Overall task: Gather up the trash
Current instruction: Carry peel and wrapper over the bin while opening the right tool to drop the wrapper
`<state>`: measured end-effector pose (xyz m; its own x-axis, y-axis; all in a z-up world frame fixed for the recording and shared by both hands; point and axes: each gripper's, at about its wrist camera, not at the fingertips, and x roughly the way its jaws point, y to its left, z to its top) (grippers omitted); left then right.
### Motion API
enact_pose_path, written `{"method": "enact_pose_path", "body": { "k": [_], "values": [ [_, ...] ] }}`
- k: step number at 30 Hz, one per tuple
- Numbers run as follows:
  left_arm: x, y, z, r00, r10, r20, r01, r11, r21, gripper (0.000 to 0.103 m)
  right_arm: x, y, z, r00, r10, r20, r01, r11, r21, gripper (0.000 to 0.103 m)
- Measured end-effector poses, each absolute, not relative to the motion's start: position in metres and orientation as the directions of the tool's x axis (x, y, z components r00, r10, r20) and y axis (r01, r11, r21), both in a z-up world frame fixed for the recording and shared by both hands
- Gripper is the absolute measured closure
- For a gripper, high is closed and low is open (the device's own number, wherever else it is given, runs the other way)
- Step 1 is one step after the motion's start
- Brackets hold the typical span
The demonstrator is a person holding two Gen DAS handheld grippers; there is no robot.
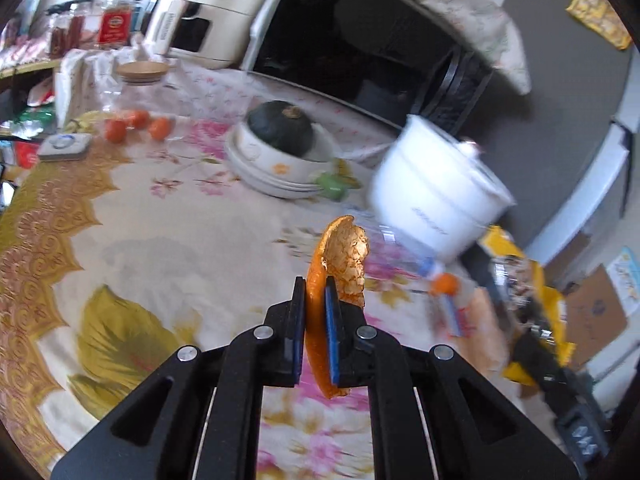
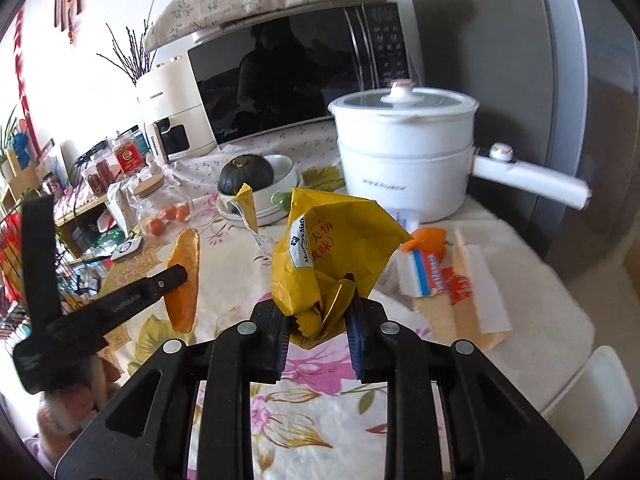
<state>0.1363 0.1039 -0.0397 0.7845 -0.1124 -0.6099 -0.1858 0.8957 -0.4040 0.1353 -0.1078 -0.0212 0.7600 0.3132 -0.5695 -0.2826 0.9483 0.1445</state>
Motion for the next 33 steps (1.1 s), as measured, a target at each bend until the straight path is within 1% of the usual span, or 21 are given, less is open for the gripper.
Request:
{"method": "enact_pose_path", "body": {
  "k": [2, 7, 11, 20, 33],
  "values": [
    [0.134, 0.091, -0.030, 0.796, -0.148, -0.587, -0.140, 0.898, -0.417, 0.094, 0.132, -0.111, -0.017, 0.778, 0.291, -0.557, -0.270, 0.955, 0.121, 0.081],
    [0.125, 0.061, -0.012, 0.830, -0.173, -0.531, -0.054, 0.921, -0.386, 0.094, 0.124, -0.128, -0.011, 0.820, 0.224, -0.527, -0.217, 0.973, 0.076, 0.081],
    [0.121, 0.043, -0.006, 0.839, -0.195, -0.509, -0.007, 0.930, -0.367, 0.094, 0.124, -0.143, -0.009, 0.832, 0.187, -0.522, -0.177, 0.982, 0.070, 0.081],
    [0.122, 0.014, -0.009, 0.823, -0.249, -0.511, 0.058, 0.931, -0.361, 0.093, 0.118, -0.167, -0.006, 0.856, 0.123, -0.503, -0.107, 0.992, 0.060, 0.080],
    [0.118, -0.040, -0.014, 0.787, -0.340, -0.514, 0.167, 0.920, -0.354, 0.093, 0.106, -0.222, -0.012, 0.856, 0.008, -0.516, 0.017, 0.999, 0.043, 0.080]
  ]
}}
